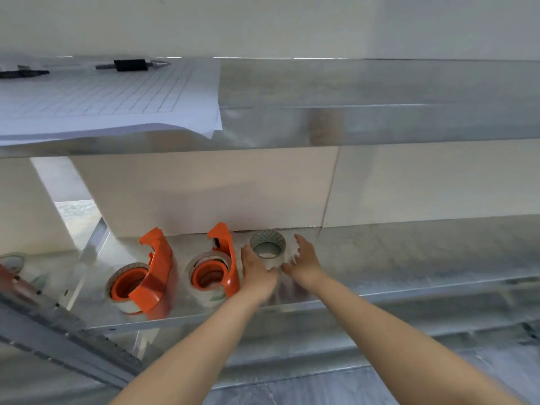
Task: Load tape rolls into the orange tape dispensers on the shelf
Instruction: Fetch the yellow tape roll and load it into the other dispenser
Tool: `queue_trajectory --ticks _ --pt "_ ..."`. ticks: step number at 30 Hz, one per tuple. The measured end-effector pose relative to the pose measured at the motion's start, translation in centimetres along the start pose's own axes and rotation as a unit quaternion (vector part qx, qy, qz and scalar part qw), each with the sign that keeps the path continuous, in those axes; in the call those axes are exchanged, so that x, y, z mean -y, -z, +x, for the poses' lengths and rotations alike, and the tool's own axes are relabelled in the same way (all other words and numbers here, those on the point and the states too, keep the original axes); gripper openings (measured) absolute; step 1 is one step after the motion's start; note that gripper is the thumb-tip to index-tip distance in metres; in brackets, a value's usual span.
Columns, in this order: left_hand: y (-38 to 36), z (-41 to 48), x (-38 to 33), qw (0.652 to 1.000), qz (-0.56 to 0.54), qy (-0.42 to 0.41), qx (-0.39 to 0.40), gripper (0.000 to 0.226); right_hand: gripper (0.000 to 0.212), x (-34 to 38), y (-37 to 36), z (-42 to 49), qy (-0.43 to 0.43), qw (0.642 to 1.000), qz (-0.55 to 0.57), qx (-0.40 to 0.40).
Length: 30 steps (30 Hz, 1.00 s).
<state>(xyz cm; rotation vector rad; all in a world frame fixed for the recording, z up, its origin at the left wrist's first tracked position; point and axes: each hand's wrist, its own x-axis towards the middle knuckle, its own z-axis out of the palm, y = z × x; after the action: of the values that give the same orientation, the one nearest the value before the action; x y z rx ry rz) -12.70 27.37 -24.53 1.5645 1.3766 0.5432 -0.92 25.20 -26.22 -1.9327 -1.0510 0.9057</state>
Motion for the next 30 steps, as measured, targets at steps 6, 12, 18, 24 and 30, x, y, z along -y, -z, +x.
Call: queue_trajectory --ticks 6,12,18,24,30 --pt "-0.4 1.4 0.4 0.994 -0.101 0.035 -0.020 0.052 0.076 -0.1 -1.6 -0.1 0.017 0.998 -0.056 0.008" --pt "-1.2 0.5 0.0 0.992 -0.126 -0.019 -0.023 0.045 0.053 -0.7 -0.9 -1.7 0.039 0.994 0.017 -0.104" --pt "-3.8 -0.8 -1.5 0.990 -0.119 -0.055 0.054 0.037 0.054 -2.6 2.1 -3.9 0.017 0.982 0.068 -0.177" --pt "-5.3 -2.6 -2.1 0.982 -0.109 -0.090 0.123 0.035 0.053 -4.7 4.0 -6.7 0.011 0.972 0.078 -0.221" --pt "-8.6 -4.3 -3.8 0.968 -0.107 -0.118 0.193 0.040 0.058 -7.0 6.9 -9.1 -0.018 0.954 0.076 -0.290"
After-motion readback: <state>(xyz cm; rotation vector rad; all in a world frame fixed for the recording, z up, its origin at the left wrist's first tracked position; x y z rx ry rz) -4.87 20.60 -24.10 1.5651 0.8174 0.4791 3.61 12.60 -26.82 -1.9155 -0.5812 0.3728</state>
